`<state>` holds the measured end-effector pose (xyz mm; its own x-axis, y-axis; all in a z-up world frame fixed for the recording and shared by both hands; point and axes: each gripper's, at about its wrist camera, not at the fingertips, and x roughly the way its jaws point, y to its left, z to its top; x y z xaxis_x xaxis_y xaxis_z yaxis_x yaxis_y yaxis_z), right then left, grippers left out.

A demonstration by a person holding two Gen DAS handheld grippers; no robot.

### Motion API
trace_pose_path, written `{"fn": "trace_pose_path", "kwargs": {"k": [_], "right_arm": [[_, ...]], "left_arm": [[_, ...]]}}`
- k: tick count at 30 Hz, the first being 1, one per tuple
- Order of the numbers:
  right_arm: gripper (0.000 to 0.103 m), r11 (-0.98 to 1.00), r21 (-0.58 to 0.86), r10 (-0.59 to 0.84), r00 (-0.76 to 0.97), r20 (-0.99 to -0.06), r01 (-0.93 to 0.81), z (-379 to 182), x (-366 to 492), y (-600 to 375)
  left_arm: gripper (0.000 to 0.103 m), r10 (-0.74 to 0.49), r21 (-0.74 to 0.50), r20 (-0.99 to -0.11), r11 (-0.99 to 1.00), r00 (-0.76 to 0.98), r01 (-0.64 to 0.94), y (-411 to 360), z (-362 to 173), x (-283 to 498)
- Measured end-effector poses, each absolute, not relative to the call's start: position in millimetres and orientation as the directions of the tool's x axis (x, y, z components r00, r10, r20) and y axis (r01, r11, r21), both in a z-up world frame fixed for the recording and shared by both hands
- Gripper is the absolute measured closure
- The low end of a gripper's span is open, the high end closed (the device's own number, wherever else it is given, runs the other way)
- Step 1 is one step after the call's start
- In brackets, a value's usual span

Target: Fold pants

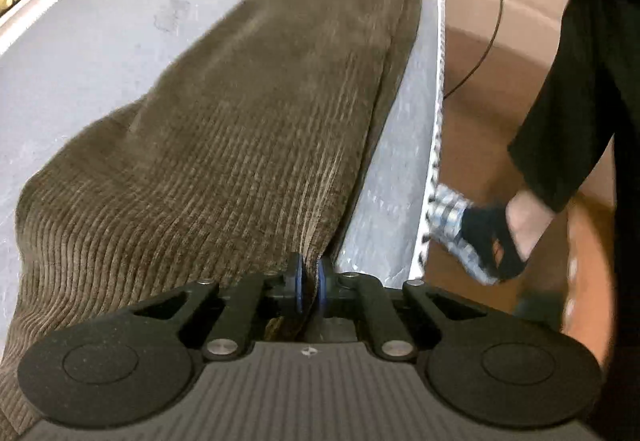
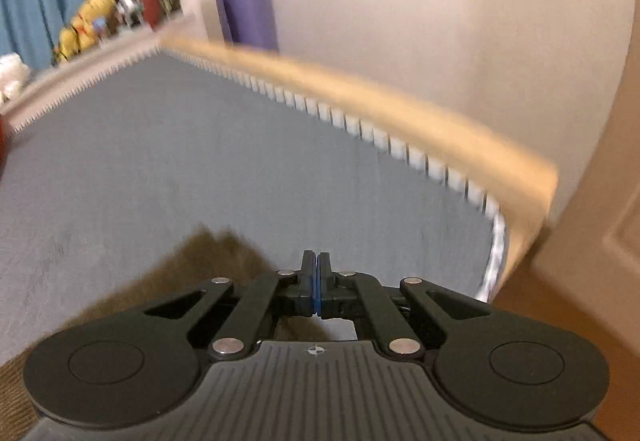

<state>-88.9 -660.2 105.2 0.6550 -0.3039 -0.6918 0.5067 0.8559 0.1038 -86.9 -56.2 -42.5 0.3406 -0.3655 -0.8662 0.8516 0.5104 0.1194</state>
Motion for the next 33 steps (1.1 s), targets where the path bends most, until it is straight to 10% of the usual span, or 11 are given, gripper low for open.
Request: {"fn": "trace_pose_path", "kwargs": {"k": [2, 7, 10, 13, 18, 26, 30, 33], "right_arm": [[0.099, 0.881, 0.108, -0.237, 0.627, -0.742, 0.461, 90.3, -82.1, -655.6], [0.03, 0.914, 0.111, -0.169, 0.613, -0.772, 0.391, 75.7, -70.0, -647.3], [0.037, 0.924, 0.061, -0.169, 0.547, -0.82, 0.376, 60.1, -63.5, -639.9], [0.094, 0.939, -0.004, -0.182, 0.488, -0.854, 0.343, 44.8, -59.7, -631.3], [0.099, 0.924, -0.093, -0.299, 0.548, -0.781, 0.371, 74.5, -69.2, -626.4], [0.094, 0.896, -0.2, -0.378, 0.441, -0.814, 0.397, 60.2, -62.7, -619.3], [0.041, 0.875, -0.251, -0.453, 0.519, -0.725, 0.413, 77.2, -56.2, -597.2], [0.032, 0.913, -0.144, -0.381, 0.673, -0.634, 0.381, 103.6, -58.2, -573.5]], "left_arm": [[0.086, -0.382, 0.076, -0.867, 0.535, 0.321, 0.842, -53.8, -36.3, -80.5], [0.054, -0.47, 0.003, -0.8, 0.618, 0.373, 0.786, -30.1, -0.8, -61.8], [0.054, -0.454, -0.004, -0.777, 0.696, 0.436, 0.718, -9.5, 14.5, -48.0], [0.054, -0.378, -0.016, -0.77, 0.817, 0.514, 0.576, 25.4, 24.2, -26.4], [0.054, -0.209, -0.097, -0.756, 0.973, 0.62, 0.21, 108.9, 39.7, 6.1], [0.032, 0.031, -0.173, -0.766, 0.952, 0.642, -0.253, 238.3, 42.6, -3.2], [0.023, 0.063, -0.166, -0.807, 0.93, 0.587, -0.328, 270.2, 30.4, -9.9], [0.021, 0.002, -0.231, -0.836, 0.905, 0.549, -0.356, 289.6, 11.5, -9.1]]}}
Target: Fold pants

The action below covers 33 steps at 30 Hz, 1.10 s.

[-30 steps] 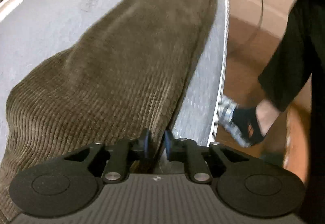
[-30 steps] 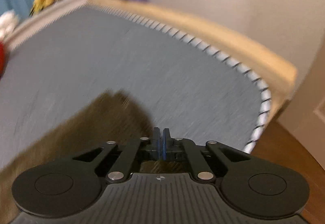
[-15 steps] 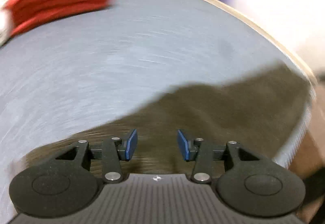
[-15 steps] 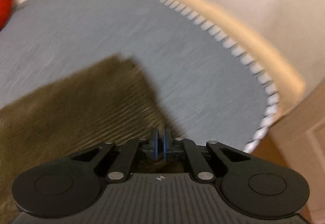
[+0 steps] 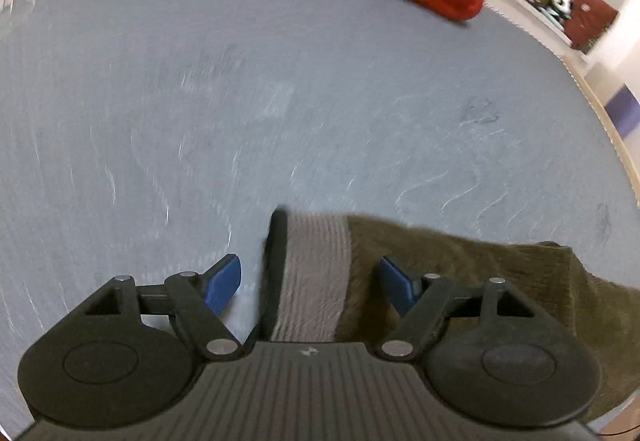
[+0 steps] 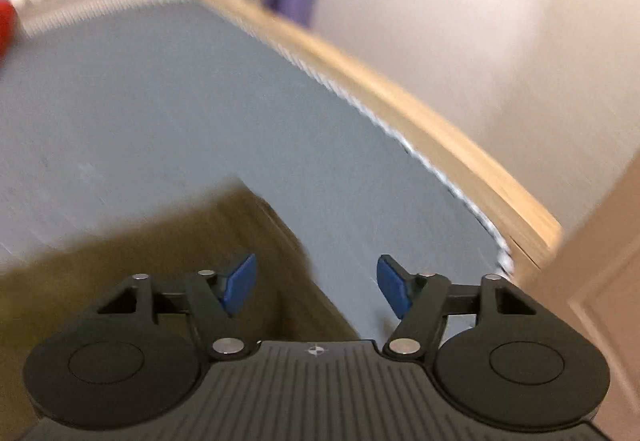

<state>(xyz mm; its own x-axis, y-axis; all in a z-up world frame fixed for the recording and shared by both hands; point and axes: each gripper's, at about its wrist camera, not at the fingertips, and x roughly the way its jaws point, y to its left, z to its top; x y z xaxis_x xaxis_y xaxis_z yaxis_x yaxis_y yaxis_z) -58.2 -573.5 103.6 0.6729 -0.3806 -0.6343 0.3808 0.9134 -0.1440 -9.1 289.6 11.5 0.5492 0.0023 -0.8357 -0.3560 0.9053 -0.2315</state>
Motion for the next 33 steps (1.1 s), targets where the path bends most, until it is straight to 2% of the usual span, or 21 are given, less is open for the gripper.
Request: {"fn": "trace_pose_path", "kwargs": {"k": [2, 3, 5, 6, 7, 10, 12, 13, 14, 15, 16, 17, 18, 20, 24, 26, 28, 30, 31, 32, 33], "right_arm": [[0.025, 0.941, -0.092, -0.313, 0.733, -0.604, 0.326, 112.1, -56.0, -556.2], [0.021, 0.955, -0.062, -0.269, 0.759, -0.593, 0.29, 114.0, -54.0, -546.1], [0.019, 0.973, 0.01, -0.179, 0.782, -0.598, 0.23, 110.9, -48.9, -533.9], [0.019, 0.978, 0.042, -0.137, 0.78, -0.61, 0.204, 107.3, -45.2, -530.4], [0.019, 0.98, 0.071, -0.103, 0.777, -0.621, 0.187, 103.4, -42.1, -524.3], [0.02, 0.979, 0.12, -0.051, 0.767, -0.639, 0.165, 94.2, -36.3, -512.5], [0.022, 0.98, 0.13, -0.031, 0.765, -0.644, 0.149, 88.0, -31.1, -512.0], [0.022, 0.981, 0.126, -0.03, 0.76, -0.649, 0.147, 87.4, -30.5, -508.6], [0.022, 0.981, 0.118, -0.037, 0.75, -0.66, 0.152, 85.9, -29.9, -505.9], [0.022, 0.981, 0.105, -0.05, 0.734, -0.678, 0.164, 81.6, -26.6, -505.6], [0.022, 0.98, 0.094, -0.061, 0.71, -0.702, 0.177, 78.6, -26.4, -504.5], [0.022, 0.979, 0.069, -0.081, 0.675, -0.734, 0.192, 70.7, -23.1, -505.1], [0.022, 0.977, 0.035, -0.111, 0.645, -0.756, 0.209, 63.9, -21.6, -503.2], [0.022, 0.973, -0.008, -0.153, 0.623, -0.767, 0.229, 57.4, -15.2, -505.3], [0.022, 0.957, 0.02, -0.177, 0.639, -0.748, 0.288, 63.4, -15.3, -515.1], [0.022, 0.954, 0.039, -0.177, 0.662, -0.729, 0.299, 65.1, -16.4, -517.8], [0.022, 0.951, 0.05, -0.181, 0.682, -0.708, 0.305, 66.6, -15.9, -521.9], [0.022, 0.946, 0.074, -0.18, 0.704, -0.687, 0.314, 68.4, -15.6, -526.1], [0.022, 0.944, 0.086, -0.179, 0.713, -0.678, 0.319, 68.8, -13.6, -531.0], [0.022, 0.941, 0.096, -0.18, 0.72, -0.67, 0.325, 70.0, -13.8, -534.0], [0.022, 0.937, 0.104, -0.185, 0.728, -0.66, 0.333, 71.2, -14.1, -537.7]], "left_arm": [[0.022, -0.066, -0.306, -0.839, 0.878, 0.54, -0.368, 297.9, 0.9, -13.8], [0.038, -0.102, -0.336, -0.838, 0.871, 0.537, -0.359, 298.9, -3.2, -16.4], [0.063, -0.118, -0.34, -0.824, 0.885, 0.554, -0.318, 295.0, 7.1, -25.0], [0.072, -0.119, -0.335, -0.81, 0.897, 0.574, -0.288, 295.1, 18.6, -32.0], [0.076, -0.135, -0.357, -0.779, 0.898, 0.612, -0.256, 290.6, 34.4, -40.4], [0.077, -0.129, -0.404, -0.729, 0.874, 0.673, -0.27, 290.2, 65.3, -75.6], [0.076, -0.108, -0.398, -0.744, 0.864, 0.659, -0.308, 292.6, 64.1, -87.2], [0.073, -0.107, -0.384, -0.766, 0.867, 0.634, -0.318, 292.3, 58.3, -86.7], [0.068, -0.1, -0.355, -0.794, 0.877, 0.6, -0.323, 289.4, 51.2, -83.6], [0.055, -0.064, -0.291, -0.832, 0.896, 0.551, -0.336, 285.6, 41.2, -79.6], [0.059, 0.008, -0.206, -0.855, 0.912, 0.518, -0.354, 275.9, 35.5, -70.0], [0.056, 0.099, -0.117, -0.85, 0.922, 0.518, -0.368, 270.0, 38.2, -68.8], [0.054, 0.141, -0.082, -0.818, 0.931, 0.558, -0.354, 263.6, 46.7, -69.1], [0.054, 0.142, -0.092, -0.735, 0.948, 0.663, -0.305, 251.3, 67.4, -70.9], [0.055, -0.017, -0.184, -0.608, 0.976, 0.793, -0.12, 220.3, 86.7, -60.7], [0.064, -0.053, -0.173, -0.623, 0.982, 0.78, -0.071, 205.0, 79.6, -43.3], [0.079, -0.068, -0.149, -0.658, 0.988, 0.75, -0.041, 198.6, 65.3, -25.7], [0.086, -0.072, -0.117, -0.718, 0.993, 0.692, -0.018, 196.3, 45.8, -11.4], [0.101, -0.016, -0.053, -0.779, 0.998, 0.627, -0.04, 197.1, 27.9, -2.2], [0.1, 0.057, 0.012, -0.854, 0.996, 0.517, -0.089, 206.7, 1.0, 8.3], [0.1, 0.029, -0.035, -0.859, 0.993, 0.511, -0.115, 216.7, -10.0, 10.4]]}}
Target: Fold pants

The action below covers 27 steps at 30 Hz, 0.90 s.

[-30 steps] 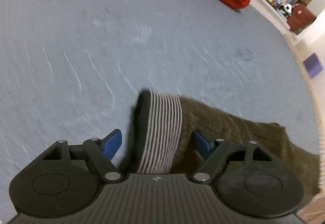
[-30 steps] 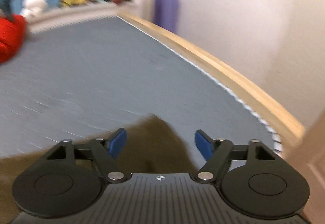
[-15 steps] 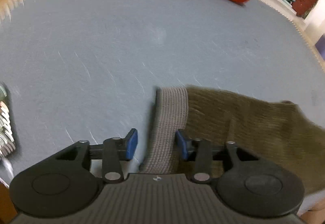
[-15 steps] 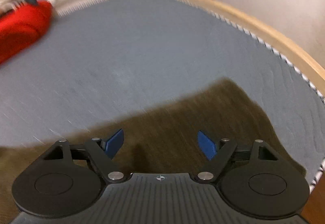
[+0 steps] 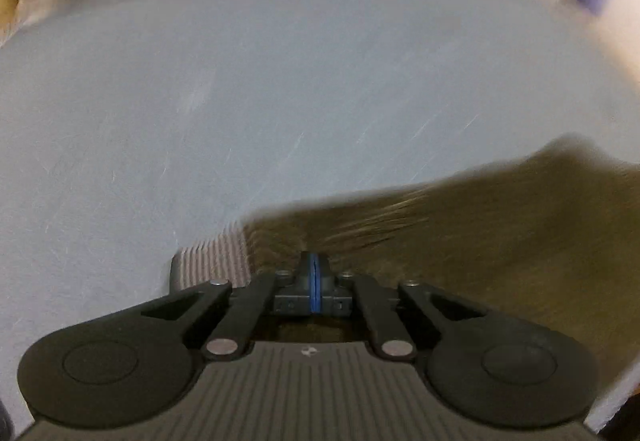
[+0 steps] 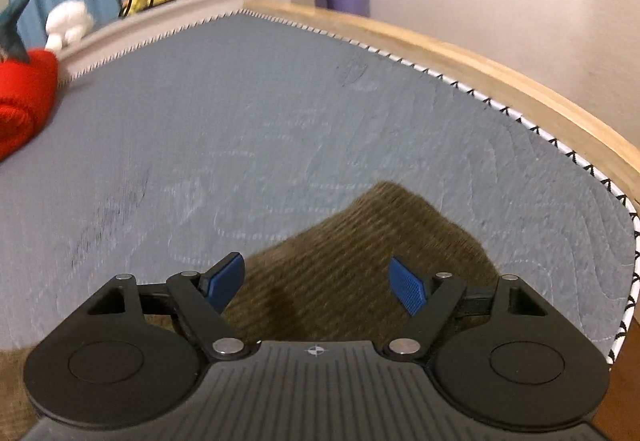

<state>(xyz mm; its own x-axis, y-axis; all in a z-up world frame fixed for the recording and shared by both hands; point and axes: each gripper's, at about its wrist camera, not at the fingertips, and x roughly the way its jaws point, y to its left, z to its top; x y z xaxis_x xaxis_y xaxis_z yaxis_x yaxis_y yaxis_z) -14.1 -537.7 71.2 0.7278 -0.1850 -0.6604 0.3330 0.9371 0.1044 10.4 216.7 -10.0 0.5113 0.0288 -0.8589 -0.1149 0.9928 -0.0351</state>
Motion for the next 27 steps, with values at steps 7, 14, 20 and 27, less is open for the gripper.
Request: {"fn": "trace_pose_path", "kwargs": {"k": [7, 14, 20, 27], "right_arm": [[0.022, 0.862, 0.132, -0.281, 0.678, -0.679, 0.49, 55.3, -8.7, -589.2], [0.019, 0.808, 0.193, -0.326, 0.696, -0.64, 0.556, 46.8, -3.4, -633.9], [0.006, 0.832, 0.295, -0.155, 0.708, -0.689, 0.47, 19.5, 22.3, -642.0], [0.004, 0.872, 0.193, -0.205, 0.694, -0.69, 0.45, 11.5, 37.6, -627.1]], "left_arm": [[0.083, 0.114, 0.068, -0.819, 0.992, 0.562, -0.102, 186.1, 13.0, 10.3], [0.023, 0.095, -0.127, -0.804, 0.937, 0.587, -0.326, 246.2, 17.7, 12.4], [0.015, 0.069, -0.125, -0.818, 0.948, 0.571, -0.293, 248.9, -1.2, 19.6], [0.01, 0.094, -0.118, -0.855, 0.923, 0.511, -0.366, 264.3, -2.3, 14.7]]}}
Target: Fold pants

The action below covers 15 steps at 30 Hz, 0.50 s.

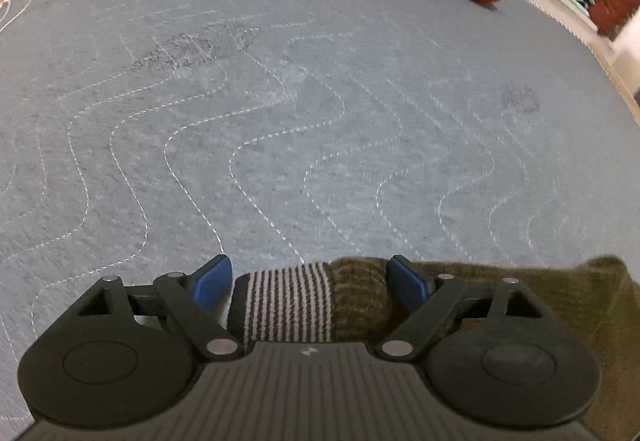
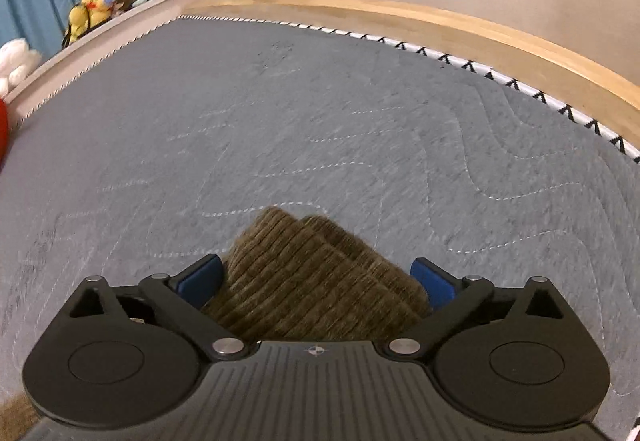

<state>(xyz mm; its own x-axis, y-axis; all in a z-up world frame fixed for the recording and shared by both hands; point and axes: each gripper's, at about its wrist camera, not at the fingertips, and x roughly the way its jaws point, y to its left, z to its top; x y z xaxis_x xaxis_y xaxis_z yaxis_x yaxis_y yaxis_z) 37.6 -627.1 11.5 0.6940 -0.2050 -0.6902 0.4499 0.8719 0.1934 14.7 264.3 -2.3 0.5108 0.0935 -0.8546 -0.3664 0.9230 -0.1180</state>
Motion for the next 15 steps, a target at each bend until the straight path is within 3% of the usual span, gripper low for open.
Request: {"fn": "trace_pose_path", "kwargs": {"k": [2, 5, 6, 7, 9, 10, 15], "right_arm": [[0.006, 0.884, 0.172, -0.208, 0.697, -0.687, 0.434, 9.6, 39.2, -627.7], [0.017, 0.907, 0.132, -0.213, 0.707, -0.674, 0.399, 7.5, 37.8, -618.7], [0.025, 0.914, 0.129, -0.206, 0.714, -0.67, 0.385, 7.9, 37.1, -615.6], [0.041, 0.921, 0.128, -0.196, 0.721, -0.664, 0.368, 9.0, 38.1, -614.5], [0.063, 0.936, 0.162, -0.136, 0.746, -0.652, 0.312, 10.9, 36.7, -611.6], [0.069, 0.941, 0.16, -0.126, 0.75, -0.649, 0.297, 12.5, 37.0, -610.0], [0.078, 0.938, 0.162, -0.154, 0.785, -0.6, 0.308, 24.3, 36.9, -607.6]], "left_arm": [[0.007, 0.076, -0.134, -0.864, 0.918, 0.498, -0.373, 269.8, -4.8, 12.0], [0.008, -0.026, -0.251, -0.867, 0.885, 0.498, -0.391, 282.9, -17.0, 12.1], [0.011, -0.034, -0.245, -0.866, 0.898, 0.498, -0.366, 280.3, -16.0, 12.4], [0.016, -0.045, -0.244, -0.864, 0.909, 0.502, -0.337, 276.8, -14.6, 12.3], [0.03, -0.009, -0.199, -0.863, 0.925, 0.504, -0.325, 271.8, -10.4, 11.0], [0.036, -0.008, -0.19, -0.858, 0.934, 0.514, -0.304, 269.9, -7.5, 10.3], [0.046, -0.001, -0.217, -0.782, 0.938, 0.623, -0.271, 274.2, 25.4, 1.4]]}}
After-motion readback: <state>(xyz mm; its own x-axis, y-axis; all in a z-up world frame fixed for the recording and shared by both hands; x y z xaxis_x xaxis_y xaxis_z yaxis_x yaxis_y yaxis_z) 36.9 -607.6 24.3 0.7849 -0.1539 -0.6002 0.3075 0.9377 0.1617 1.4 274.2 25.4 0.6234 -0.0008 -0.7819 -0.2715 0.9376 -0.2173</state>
